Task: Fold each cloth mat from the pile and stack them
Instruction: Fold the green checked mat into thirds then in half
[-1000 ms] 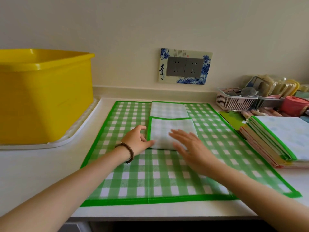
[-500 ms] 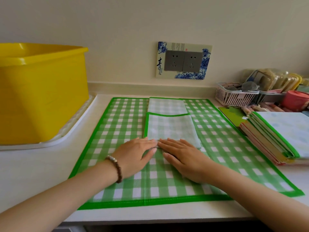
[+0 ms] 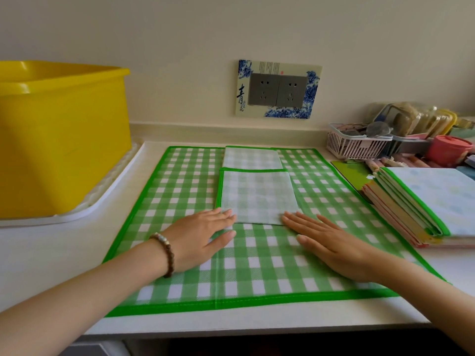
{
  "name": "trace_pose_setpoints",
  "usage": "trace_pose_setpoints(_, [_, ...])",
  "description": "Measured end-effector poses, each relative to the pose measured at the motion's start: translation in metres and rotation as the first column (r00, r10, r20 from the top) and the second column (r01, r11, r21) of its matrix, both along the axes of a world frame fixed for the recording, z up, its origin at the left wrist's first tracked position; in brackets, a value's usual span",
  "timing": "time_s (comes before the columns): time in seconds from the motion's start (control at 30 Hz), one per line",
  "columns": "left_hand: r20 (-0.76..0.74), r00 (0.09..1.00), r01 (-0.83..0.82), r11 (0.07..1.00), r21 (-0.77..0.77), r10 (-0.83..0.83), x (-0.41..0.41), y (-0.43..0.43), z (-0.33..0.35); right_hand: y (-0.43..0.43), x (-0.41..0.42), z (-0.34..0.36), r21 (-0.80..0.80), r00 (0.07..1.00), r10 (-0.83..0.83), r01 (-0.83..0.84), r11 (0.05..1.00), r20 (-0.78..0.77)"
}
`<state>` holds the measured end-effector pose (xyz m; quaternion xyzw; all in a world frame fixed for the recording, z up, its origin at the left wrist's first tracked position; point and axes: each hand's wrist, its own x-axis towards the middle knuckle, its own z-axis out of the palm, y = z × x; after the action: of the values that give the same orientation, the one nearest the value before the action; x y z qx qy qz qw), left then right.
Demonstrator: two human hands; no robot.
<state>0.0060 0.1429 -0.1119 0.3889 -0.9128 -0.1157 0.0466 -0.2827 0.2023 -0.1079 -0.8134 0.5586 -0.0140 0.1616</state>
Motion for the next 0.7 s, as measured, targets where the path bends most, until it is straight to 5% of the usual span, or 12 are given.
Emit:
trace_pose_setpoints(0.2, [0.017,1.0,-0.005,1.0,0.008,0.005,-0.001,0.001,0.004,0.003,-0.01,0.01,0.041,0.999,-0.026,0.025,0.999,0.019])
trace_pose_setpoints(0.3, [0.018,0.999,-0.033,0.999,-0.02,0.034,-0.002,-0.004,0.007,-0.002,-0.004,0.019,-0.092,0.994,-0.093,0.097,0.991,0.049])
trace_pose_setpoints(0.7, [0.052,0.996,-0.071,0.993,-0.099,0.076,-0.013,-0.034,0.013,-0.033,0.021,0.025,-0.303,0.973,-0.139,0.079,0.95,-0.183])
